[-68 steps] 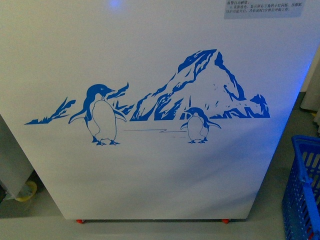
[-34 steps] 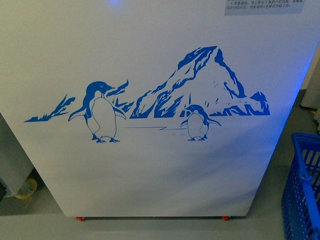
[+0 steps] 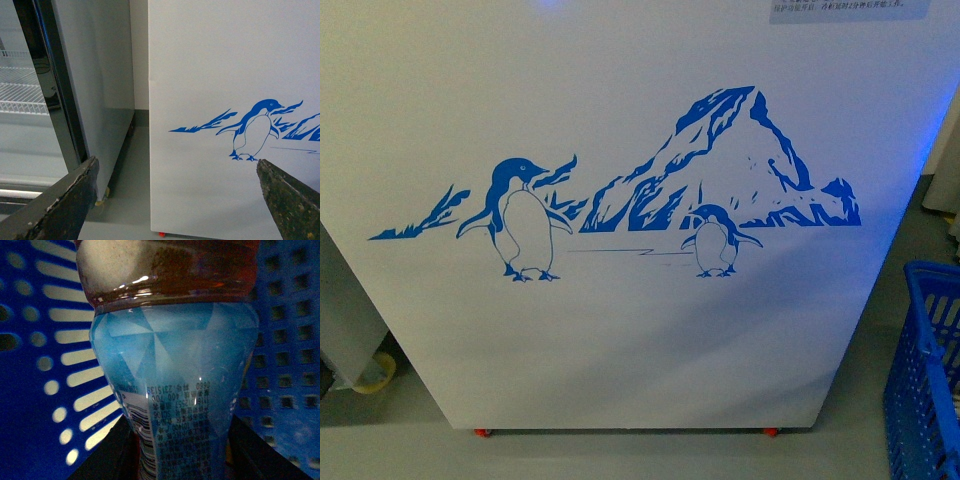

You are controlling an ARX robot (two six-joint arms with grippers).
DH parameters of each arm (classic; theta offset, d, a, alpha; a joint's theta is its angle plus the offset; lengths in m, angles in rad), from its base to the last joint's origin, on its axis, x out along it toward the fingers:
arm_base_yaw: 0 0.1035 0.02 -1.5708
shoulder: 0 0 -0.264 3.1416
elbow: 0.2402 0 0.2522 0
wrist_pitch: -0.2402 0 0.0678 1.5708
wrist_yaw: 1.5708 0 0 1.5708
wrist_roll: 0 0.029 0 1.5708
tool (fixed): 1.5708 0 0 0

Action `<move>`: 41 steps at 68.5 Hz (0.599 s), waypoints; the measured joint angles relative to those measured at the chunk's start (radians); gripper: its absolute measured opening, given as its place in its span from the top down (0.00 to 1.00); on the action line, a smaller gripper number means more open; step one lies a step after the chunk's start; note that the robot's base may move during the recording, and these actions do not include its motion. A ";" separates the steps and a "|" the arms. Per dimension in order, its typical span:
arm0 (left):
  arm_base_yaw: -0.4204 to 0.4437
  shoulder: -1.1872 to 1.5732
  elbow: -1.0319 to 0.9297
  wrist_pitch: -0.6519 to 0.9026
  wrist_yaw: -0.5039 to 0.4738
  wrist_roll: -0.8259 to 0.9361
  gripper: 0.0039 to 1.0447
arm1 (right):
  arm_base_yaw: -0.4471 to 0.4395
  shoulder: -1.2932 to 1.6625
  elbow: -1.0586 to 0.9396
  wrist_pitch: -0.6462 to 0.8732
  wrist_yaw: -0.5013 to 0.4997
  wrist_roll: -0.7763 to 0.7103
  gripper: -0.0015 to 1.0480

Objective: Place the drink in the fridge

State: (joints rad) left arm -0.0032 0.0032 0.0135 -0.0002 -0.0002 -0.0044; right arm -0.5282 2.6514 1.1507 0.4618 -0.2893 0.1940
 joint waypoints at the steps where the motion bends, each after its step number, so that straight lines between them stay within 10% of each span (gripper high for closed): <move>1: 0.000 0.000 0.000 0.000 0.000 0.000 0.08 | -0.004 -0.020 -0.013 0.004 0.003 -0.008 0.64; 41: 0.000 0.000 0.000 0.000 0.000 0.000 0.08 | -0.022 -1.313 -0.513 -0.069 0.010 -0.162 0.64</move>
State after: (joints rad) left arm -0.0032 0.0032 0.0132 -0.0002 0.0002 -0.0044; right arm -0.5503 1.3388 0.6376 0.3931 -0.2794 0.0322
